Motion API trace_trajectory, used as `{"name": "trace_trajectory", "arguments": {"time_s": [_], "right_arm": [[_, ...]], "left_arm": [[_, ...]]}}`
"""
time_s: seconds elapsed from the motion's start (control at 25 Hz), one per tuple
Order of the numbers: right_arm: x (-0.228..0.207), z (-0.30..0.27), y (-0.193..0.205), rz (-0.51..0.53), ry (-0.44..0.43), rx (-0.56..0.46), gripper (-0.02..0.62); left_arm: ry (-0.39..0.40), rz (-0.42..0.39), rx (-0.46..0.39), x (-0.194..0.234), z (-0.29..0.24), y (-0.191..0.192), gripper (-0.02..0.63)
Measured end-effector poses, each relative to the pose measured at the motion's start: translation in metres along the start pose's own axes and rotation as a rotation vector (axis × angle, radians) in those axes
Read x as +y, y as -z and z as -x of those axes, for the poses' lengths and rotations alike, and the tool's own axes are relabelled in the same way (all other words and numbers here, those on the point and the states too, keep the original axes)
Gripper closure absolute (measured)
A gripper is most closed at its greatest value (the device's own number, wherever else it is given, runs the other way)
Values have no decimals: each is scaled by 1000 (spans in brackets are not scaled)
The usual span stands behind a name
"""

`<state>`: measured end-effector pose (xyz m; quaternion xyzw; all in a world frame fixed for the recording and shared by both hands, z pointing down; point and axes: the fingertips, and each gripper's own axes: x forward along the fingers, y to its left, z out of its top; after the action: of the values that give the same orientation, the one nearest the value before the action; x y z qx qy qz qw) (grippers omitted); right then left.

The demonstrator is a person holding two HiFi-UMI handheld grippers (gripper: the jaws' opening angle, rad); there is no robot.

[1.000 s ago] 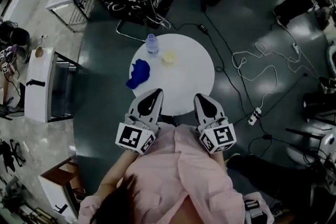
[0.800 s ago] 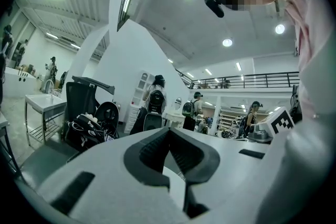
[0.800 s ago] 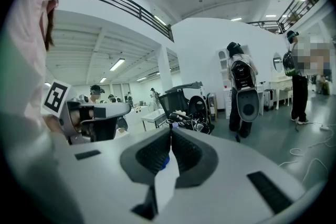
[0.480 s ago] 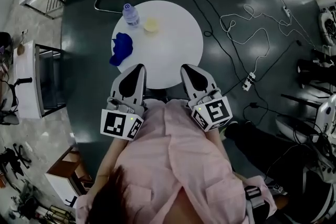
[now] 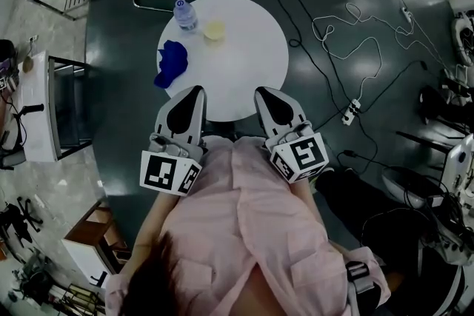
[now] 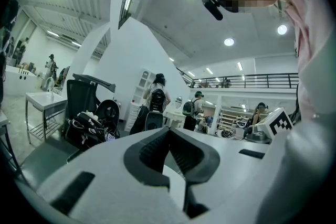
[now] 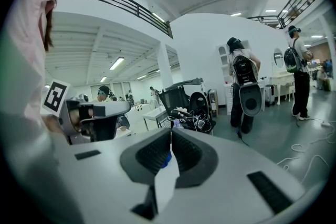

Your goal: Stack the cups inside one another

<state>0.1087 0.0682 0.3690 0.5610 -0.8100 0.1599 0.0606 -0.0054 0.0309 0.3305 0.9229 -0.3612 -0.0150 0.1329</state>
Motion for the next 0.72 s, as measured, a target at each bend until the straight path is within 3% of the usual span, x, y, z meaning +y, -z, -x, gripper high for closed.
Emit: {"name": "trace_trajectory", "arguments": {"time_s": [0.72], "right_arm": [[-3, -13, 0, -5, 14, 28, 565]], "left_arm": [[8, 27, 19, 13, -9, 2, 591]]}}
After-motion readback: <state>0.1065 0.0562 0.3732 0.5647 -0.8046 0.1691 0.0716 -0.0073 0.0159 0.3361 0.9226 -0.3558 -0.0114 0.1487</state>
